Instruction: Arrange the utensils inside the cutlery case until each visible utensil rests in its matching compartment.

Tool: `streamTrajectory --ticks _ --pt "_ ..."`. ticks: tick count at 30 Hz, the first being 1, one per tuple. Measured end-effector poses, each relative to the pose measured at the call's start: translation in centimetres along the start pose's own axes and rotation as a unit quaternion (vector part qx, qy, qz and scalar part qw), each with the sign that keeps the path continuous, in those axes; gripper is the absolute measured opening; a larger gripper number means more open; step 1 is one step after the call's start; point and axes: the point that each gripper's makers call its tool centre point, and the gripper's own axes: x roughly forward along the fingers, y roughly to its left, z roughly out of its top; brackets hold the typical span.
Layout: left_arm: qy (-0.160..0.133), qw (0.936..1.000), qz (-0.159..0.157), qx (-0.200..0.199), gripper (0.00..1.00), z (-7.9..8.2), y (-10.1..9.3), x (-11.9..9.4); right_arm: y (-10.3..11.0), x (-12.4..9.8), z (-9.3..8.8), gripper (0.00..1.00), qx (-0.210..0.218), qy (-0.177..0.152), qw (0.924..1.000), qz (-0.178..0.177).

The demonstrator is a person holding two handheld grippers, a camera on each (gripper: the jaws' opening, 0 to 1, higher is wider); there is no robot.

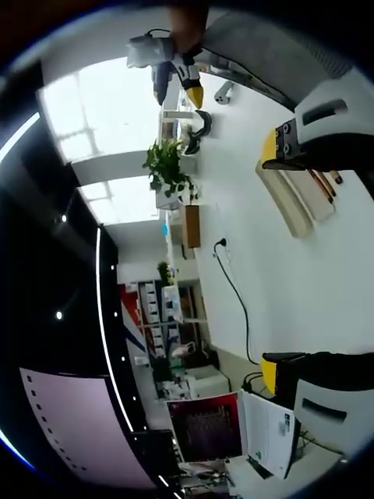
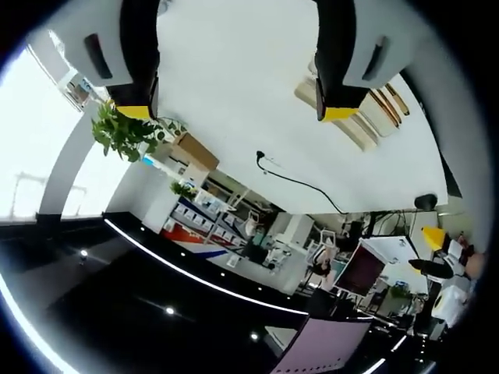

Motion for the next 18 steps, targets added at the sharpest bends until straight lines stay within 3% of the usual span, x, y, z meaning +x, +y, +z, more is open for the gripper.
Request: streamTrajectory --ticks 3,10,14,18 --pt "0.001 1.0000 -0.003 0.003 1.00 0.0 -0.2 0.0 0.0 0.1 -0.5 0.85 0.002 0.013 0.9999 0.001" --pt "-0.002 1.0000 0.000 0.008 0.98 0.1 -0.4 -0.2 0.1 -0.1 -0.5 0.84 0.003 0.009 1.0000 0.004" --pt "-0.001 0.9999 -0.003 0.012 0.97 0.3 -0.8 -0.1 -0.4 -0.3 0.0 0.74 0.012 -0.010 0.9999 0.000" --pt "-0.011 0.9993 -0.011 0.033 0.95 1.0 -1.8 -0.1 -0.3 0.1 -1.0 0.72 0.020 0.011 0.9996 0.015"
